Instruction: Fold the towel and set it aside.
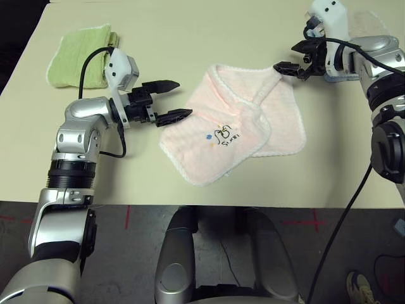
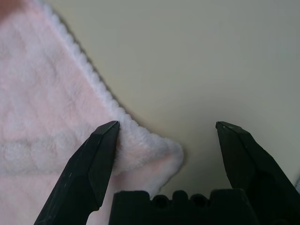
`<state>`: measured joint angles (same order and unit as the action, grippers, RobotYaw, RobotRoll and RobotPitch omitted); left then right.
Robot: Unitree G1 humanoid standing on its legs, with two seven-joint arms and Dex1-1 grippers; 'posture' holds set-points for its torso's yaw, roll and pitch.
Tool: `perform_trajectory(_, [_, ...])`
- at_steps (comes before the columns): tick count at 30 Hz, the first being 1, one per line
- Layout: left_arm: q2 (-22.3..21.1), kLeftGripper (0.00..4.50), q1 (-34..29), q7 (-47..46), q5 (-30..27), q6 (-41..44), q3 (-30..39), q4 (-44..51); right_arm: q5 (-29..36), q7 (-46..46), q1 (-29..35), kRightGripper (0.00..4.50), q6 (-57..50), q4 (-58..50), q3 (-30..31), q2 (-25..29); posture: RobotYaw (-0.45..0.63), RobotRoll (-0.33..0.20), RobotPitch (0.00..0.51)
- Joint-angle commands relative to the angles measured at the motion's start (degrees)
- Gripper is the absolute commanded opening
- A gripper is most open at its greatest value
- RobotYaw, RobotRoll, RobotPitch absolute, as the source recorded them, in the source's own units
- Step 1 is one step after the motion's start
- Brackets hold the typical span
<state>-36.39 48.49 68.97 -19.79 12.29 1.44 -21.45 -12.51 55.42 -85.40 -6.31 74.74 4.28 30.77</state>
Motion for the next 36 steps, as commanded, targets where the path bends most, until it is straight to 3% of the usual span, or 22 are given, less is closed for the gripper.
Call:
perform_trajectory(1, [-0.12, 4.5, 0.24, 1.15, 0.85, -0.45, -0.88, -1.05, -1.75, -1.41, -0.24, 4.47, 0.16, 0.85, 1.44, 0.71, 0.11, 0.0, 0.424])
perform_trajectory(10, [-0.25, 4.5, -0.42, 1.31, 0.72, -0.32, -0.87, -0.61, -3.05, -3.56, 1.05, 4.47, -0.25, 1.42, 2.57, 0.03, 0.11, 0.0, 0.429])
perform_trajectory(11, [-0.22, 4.5, -0.44, 1.27, 0.72, -0.26, -0.88, -0.57, -3.26, -3.24, 1.5, 4.31, -0.25, 1.47, 2.81, -0.14, 0.11, 0.0, 0.429])
perform_trajectory(13, [-0.17, 4.5, -0.46, 1.19, 0.73, -0.14, -0.92, -0.51, -3.28, -2.22, 2.28, 3.9, -0.7, 1.55, 2.96, -0.63, 0.11, 0.0, 0.43])
perform_trajectory(21, [-0.73, 4.5, -0.51, 1.54, 0.89, 0.02, -0.92, -0.66, -3.19, -0.13, 2.85, 0.93, -1.13, 1.47, 2.97, -1.69, 0.11, 0.0, 0.428])
perform_trajectory(24, [-0.66, 4.5, -0.41, 1.59, 1.01, 0.15, -0.98, -0.62, -2.47, 0.55, 2.51, 0.02, -1.03, 1.31, 2.3, -1.88, 0.11, 0.0, 0.426])
perform_trajectory(36, [-0.47, 4.5, -2.99, 1.57, 1.18, 0.06, -1.05, 0.94, 12.05, 4.45, 4.71, 0.02, 1.65, -1.22, -12.26, 2.63, 0.09, 0.0, 0.403])
